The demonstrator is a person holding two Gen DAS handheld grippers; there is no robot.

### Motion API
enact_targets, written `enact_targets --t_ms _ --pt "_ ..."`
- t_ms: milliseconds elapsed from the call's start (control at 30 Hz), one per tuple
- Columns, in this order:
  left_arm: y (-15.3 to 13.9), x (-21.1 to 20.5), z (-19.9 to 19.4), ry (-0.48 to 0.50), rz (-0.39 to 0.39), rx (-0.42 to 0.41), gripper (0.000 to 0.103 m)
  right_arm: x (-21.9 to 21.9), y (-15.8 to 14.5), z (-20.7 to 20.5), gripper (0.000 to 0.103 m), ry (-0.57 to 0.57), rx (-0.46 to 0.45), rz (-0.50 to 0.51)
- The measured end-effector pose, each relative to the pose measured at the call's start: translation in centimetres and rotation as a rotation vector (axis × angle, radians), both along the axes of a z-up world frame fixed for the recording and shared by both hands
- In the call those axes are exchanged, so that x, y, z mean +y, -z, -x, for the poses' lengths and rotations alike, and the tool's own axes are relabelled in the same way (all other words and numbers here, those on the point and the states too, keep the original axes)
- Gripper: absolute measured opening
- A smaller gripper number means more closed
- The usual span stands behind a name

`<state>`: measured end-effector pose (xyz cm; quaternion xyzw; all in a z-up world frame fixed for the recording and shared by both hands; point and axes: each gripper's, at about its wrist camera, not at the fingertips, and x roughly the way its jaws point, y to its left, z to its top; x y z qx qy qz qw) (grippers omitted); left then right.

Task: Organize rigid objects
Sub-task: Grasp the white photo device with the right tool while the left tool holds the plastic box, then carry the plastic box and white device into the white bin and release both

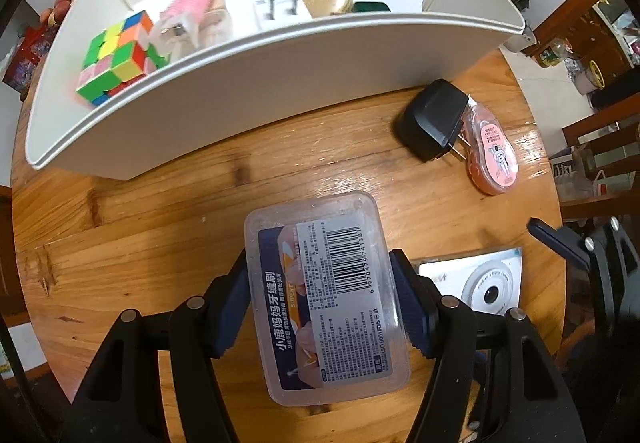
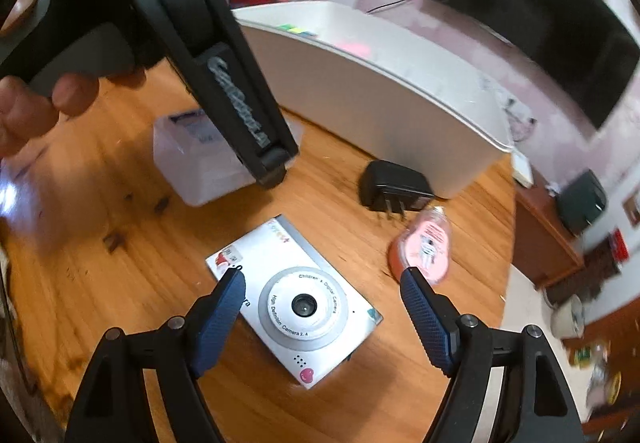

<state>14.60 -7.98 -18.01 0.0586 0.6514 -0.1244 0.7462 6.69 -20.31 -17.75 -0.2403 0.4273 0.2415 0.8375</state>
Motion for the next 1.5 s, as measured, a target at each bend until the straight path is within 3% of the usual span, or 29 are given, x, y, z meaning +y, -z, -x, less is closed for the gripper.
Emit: enact_targets --t_ms 333,500,600,733,867,1033,1200,1333,1500 --pt "-1.3 1.2 0.2 -0.005 0.028 -0.022 0.069 1.8 1.0 -1.5 0.08 -0.159 0.091 0.112" --pt "-1.7 1.3 -0.7 -0.009 0.035 -0.013 0.069 2.4 2.6 -2.2 0.08 -0.192 0.151 0.186" --pt "-1.5 1.7 -0.5 -0.012 0.04 -0.006 0.069 2.4 2.7 -3.0 0.08 -0.185 0.182 0.179" --pt "-1.5 2.0 -0.4 -0.008 0.014 -0.032 0.069 2.0 3.1 -5.1 0.079 -0.097 0.326 0.113" --pt "-1.7 2.4 0.1 -0.005 -0.015 -0.071 0.068 1.9 3.2 -5.8 0.072 -0.003 0.373 0.078" --pt "-1.8 3.0 0.7 0.008 -0.016 -0.094 0.068 2.1 3.0 -4.9 0.064 0.068 0.361 0.065" --pt "-1.8 3.2 1.2 0.018 -0.024 -0.121 0.068 2.3 3.1 -4.1 0.063 0.151 0.334 0.045" --pt "-1.8 4.1 1.4 0.003 0.014 -0.122 0.067 3.8 3.0 -1.9 0.062 0.226 0.275 0.046" --pt "-2.1 5.0 1.9 -0.006 0.033 -0.124 0.067 3.9 2.8 -0.2 0.06 0.312 0.246 -0.015"
